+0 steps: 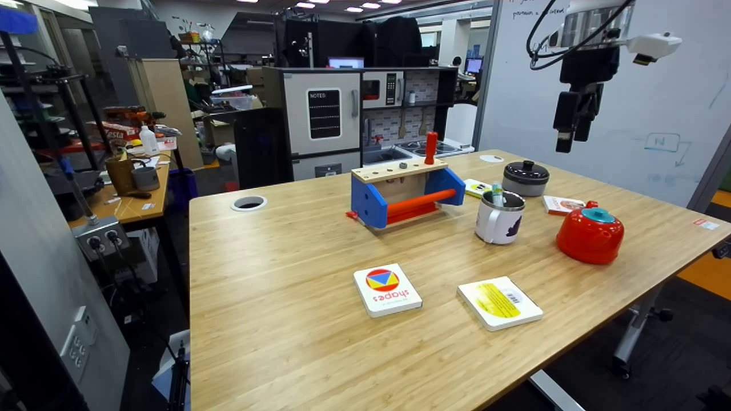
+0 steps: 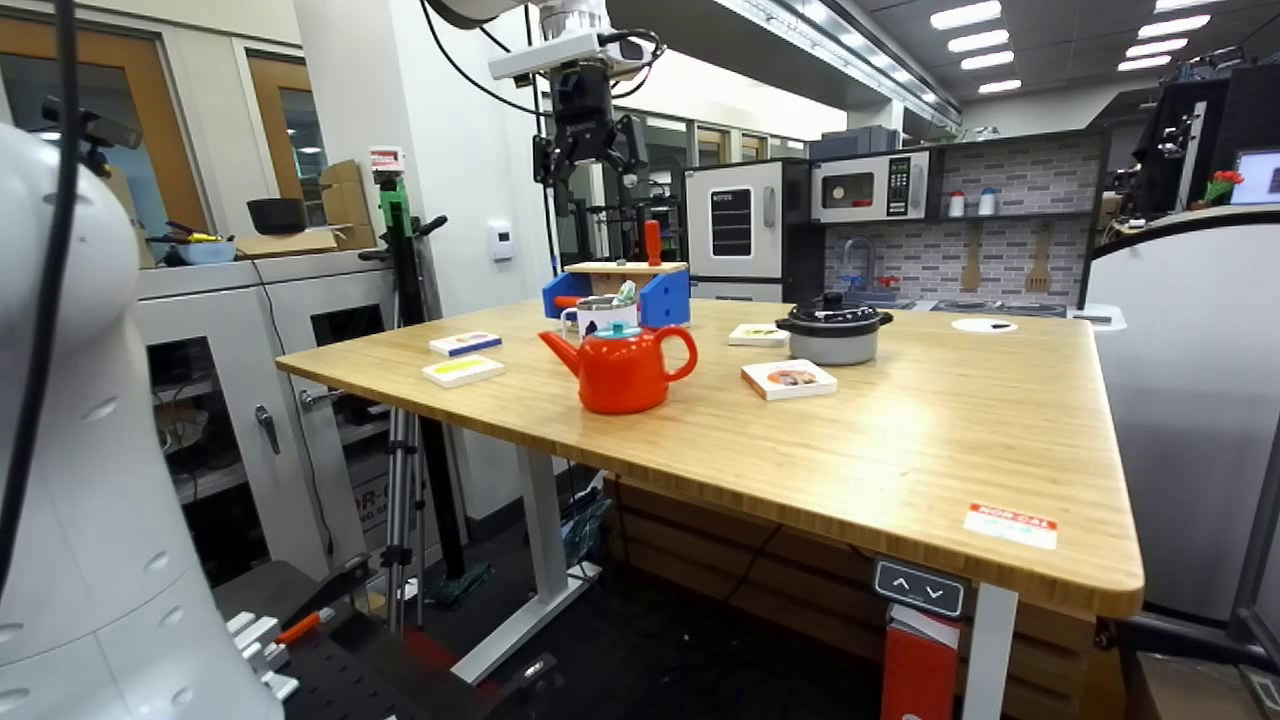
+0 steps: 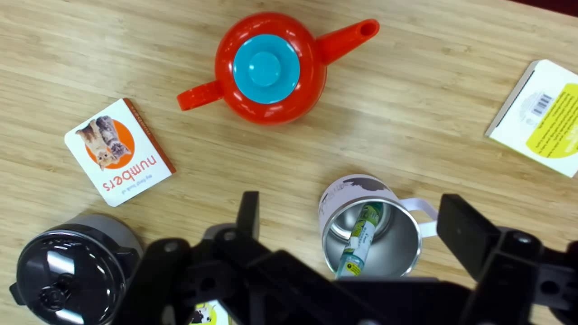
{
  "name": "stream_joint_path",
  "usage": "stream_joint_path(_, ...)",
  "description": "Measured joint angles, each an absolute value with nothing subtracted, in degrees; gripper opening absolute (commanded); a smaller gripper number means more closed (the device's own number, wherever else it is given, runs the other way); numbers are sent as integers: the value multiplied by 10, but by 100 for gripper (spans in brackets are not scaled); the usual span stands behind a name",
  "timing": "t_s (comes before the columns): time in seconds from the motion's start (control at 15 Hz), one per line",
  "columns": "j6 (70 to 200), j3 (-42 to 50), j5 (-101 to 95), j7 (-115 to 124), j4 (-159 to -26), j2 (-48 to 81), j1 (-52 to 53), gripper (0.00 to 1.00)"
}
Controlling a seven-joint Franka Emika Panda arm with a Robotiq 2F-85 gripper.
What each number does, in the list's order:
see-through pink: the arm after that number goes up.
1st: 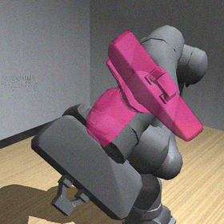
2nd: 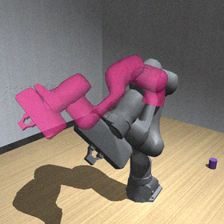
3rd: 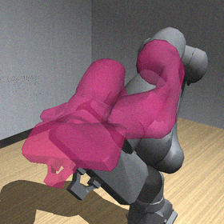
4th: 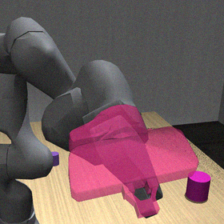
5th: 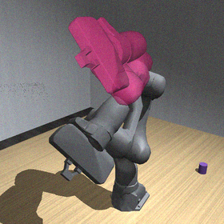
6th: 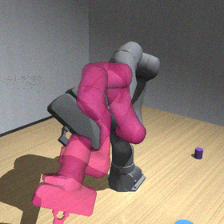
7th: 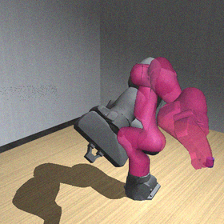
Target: Take the marker from the cup and put it on the table
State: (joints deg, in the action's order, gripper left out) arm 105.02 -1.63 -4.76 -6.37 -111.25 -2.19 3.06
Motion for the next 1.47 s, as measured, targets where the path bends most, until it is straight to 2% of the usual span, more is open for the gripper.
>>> stream_joint_path(1.47, 1038, -29, -40, -51, -1050, 30, 39, 100)
